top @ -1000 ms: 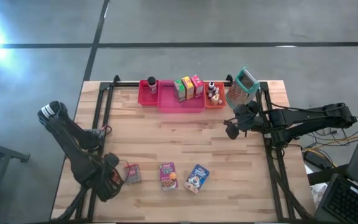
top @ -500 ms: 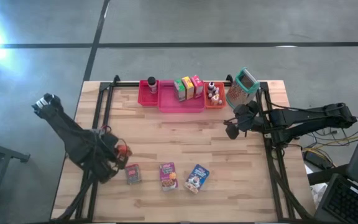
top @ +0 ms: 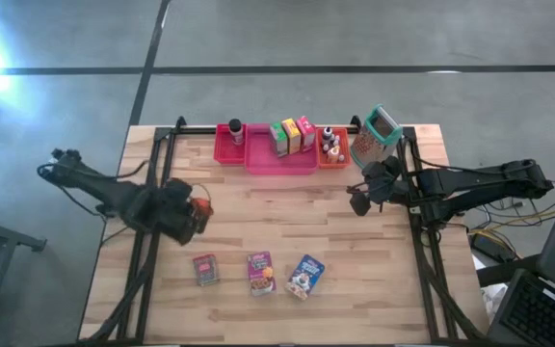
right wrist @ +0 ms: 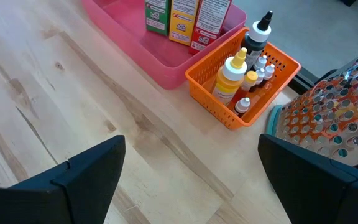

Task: Pick & Place Kitchen Items
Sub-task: Put the orange seasoning pack into red bin

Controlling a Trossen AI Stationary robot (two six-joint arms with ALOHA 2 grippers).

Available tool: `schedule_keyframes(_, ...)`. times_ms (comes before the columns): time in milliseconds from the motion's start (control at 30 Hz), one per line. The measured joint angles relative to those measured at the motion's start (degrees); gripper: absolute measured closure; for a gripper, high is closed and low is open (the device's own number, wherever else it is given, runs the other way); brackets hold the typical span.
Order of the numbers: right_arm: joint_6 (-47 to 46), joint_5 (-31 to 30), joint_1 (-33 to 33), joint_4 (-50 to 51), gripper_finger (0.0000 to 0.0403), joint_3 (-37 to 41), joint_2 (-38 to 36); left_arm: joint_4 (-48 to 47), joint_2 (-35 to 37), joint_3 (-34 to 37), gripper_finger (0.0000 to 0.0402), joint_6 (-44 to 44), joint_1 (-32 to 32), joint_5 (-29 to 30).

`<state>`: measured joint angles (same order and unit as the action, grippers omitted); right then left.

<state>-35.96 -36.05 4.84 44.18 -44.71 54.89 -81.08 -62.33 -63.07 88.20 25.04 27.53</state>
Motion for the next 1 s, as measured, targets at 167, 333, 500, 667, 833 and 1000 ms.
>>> schedule_keyframes(167, 0.0, 0.0, 0.0, 0.0, 0.0039, 0.0, 0.0, 4.7, 0.4, -0.3, 0.0399, -11.9, -11.3, -1.2)
schedule_keyframes(333, 0.0, 0.0, 0.0, 0.0, 0.0039, 0.0, 0.0, 11.4, -0.3, -2.5, 0.04, -27.0, -25.5, -5.6)
schedule_keyframes(500, 0.0, 0.0, 0.0, 0.0, 0.0039, 0.0, 0.0, 15.6, -2.0, -5.4, 0.04, -38.9, -40.3, -12.8)
schedule_keyframes(667, 0.0, 0.0, 0.0, 0.0, 0.0039, 0.0, 0.0, 16.4, -5.8, -8.3, 0.04, -46.7, -51.3, -16.1)
schedule_keyframes(833, 0.0, 0.0, 0.0, 0.0, 0.0039, 0.0, 0.0, 16.5, -11.9, -11.9, 0.04, -52.1, -58.5, -18.2)
schedule_keyframes(1000, 0.0, 0.0, 0.0, 0.0, 0.0039, 0.0, 0.0, 16.3, -19.2, -17.2, 0.04, -55.6, -62.4, -20.5)
